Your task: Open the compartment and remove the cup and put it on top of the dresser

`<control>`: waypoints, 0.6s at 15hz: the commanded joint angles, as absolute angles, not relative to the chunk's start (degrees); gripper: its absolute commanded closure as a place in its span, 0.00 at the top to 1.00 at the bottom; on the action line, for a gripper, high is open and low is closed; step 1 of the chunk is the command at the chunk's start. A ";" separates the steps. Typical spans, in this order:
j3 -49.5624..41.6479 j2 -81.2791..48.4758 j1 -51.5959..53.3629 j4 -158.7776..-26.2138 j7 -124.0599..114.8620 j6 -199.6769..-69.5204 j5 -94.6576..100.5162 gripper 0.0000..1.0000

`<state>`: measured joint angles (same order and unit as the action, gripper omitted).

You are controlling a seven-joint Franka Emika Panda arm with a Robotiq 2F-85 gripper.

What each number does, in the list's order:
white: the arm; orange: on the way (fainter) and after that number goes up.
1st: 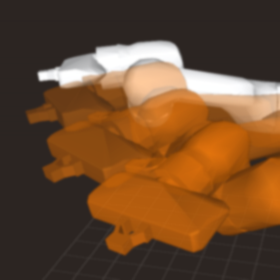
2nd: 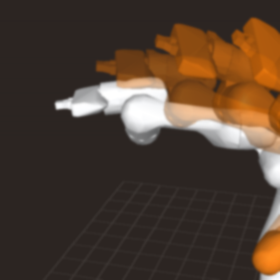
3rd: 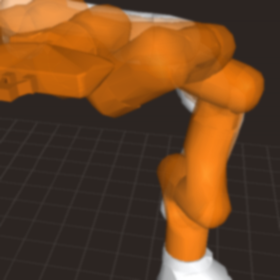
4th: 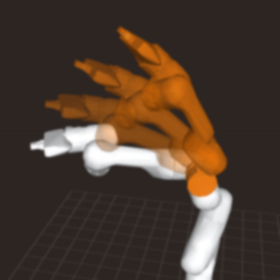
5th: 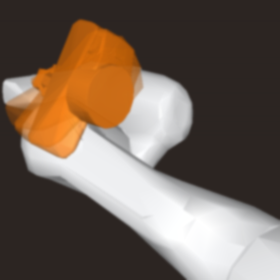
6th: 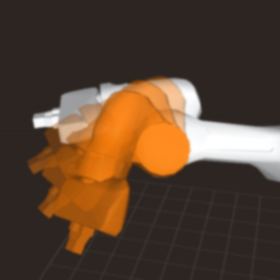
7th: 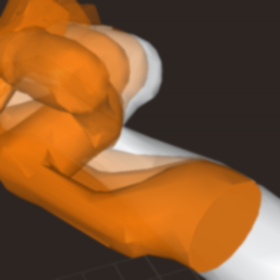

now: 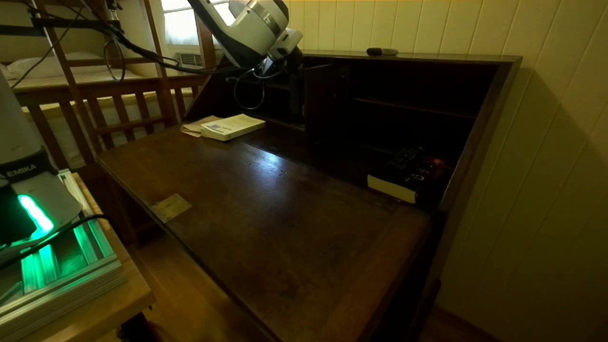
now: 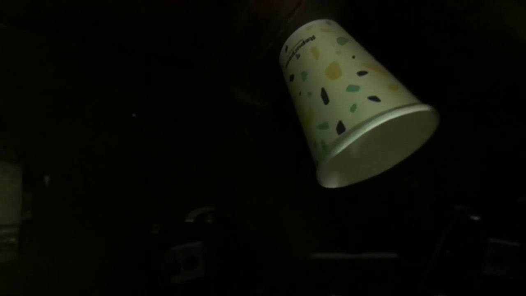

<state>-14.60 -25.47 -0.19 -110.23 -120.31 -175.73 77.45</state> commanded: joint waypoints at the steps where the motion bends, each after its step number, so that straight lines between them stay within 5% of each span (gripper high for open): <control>1: -16.35 -28.73 1.51 -105.91 -127.18 -177.34 82.07 1.00; 9: -16.21 -31.96 1.52 -102.43 -135.89 -178.34 86.53 1.00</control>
